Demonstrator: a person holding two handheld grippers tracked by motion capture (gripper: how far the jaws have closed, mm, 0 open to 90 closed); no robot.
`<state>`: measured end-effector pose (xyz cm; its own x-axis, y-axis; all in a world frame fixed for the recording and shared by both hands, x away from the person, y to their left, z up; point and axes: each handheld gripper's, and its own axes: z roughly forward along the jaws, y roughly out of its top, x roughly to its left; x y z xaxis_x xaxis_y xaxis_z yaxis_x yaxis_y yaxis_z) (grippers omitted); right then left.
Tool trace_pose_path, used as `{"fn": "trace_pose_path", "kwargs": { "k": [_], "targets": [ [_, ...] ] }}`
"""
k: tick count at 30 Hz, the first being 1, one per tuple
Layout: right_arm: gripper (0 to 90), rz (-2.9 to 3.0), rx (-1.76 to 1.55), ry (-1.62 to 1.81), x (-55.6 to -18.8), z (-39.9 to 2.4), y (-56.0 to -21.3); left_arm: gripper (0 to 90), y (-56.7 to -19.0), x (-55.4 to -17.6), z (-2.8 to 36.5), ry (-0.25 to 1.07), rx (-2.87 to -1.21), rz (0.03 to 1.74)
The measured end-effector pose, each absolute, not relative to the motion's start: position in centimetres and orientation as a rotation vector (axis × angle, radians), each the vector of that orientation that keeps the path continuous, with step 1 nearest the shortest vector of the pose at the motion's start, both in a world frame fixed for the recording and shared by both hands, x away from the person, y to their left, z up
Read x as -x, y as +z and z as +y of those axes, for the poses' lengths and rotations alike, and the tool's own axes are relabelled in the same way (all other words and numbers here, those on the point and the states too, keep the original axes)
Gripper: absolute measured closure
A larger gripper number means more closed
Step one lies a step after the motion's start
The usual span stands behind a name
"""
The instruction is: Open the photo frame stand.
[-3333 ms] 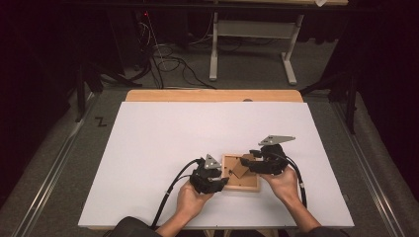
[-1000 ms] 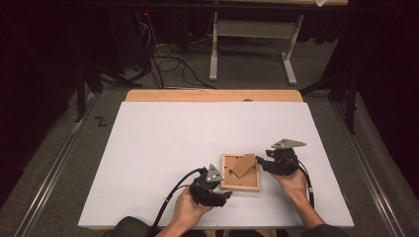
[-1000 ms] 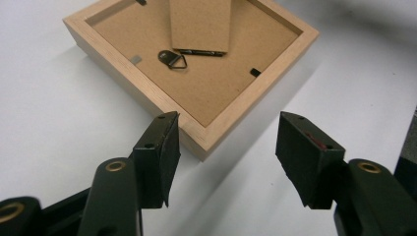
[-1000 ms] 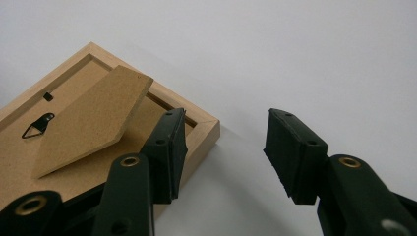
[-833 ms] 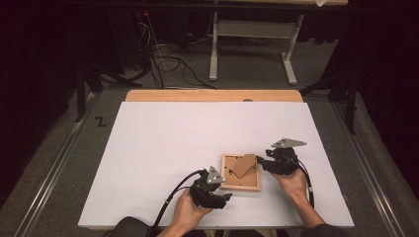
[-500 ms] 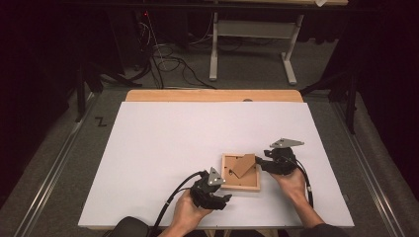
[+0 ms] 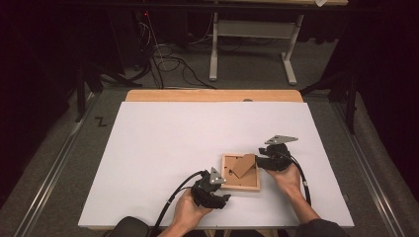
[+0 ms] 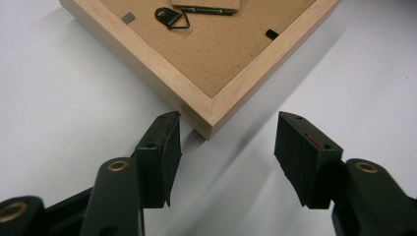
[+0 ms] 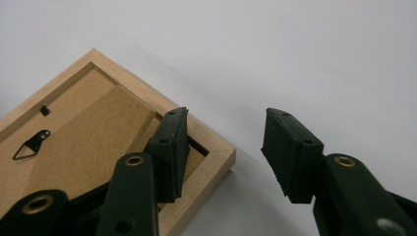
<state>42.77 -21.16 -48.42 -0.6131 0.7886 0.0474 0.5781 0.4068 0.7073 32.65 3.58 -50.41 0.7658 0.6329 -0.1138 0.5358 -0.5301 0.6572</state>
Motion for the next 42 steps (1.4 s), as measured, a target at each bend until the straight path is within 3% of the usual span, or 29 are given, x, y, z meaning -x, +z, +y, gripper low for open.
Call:
{"fn": "trace_pose_path", "kwargs": {
  "k": [10, 23, 26, 42],
  "targets": [
    [62.4, 2.450, -1.132, 1.038, -42.3, -21.1, -48.3, 44.8, -50.4, -32.4, 3.5, 0.190, -2.274, 0.867],
    [64.1, 2.508, -1.093, 1.042, -41.4, -20.9, -48.2, 43.6, -50.3, -32.1, 3.5, 0.180, -2.293, 0.857],
    [69.3, 2.508, -1.116, 1.072, -41.7, -21.3, -48.4, 43.6, -50.3, -32.1, 3.5, 0.180, -2.293, 0.858],
    [70.8, 2.531, -1.140, 1.122, -42.2, -21.8, -48.7, 42.9, -50.1, -32.0, 3.6, 0.203, -2.277, 0.848]
  ]
}}
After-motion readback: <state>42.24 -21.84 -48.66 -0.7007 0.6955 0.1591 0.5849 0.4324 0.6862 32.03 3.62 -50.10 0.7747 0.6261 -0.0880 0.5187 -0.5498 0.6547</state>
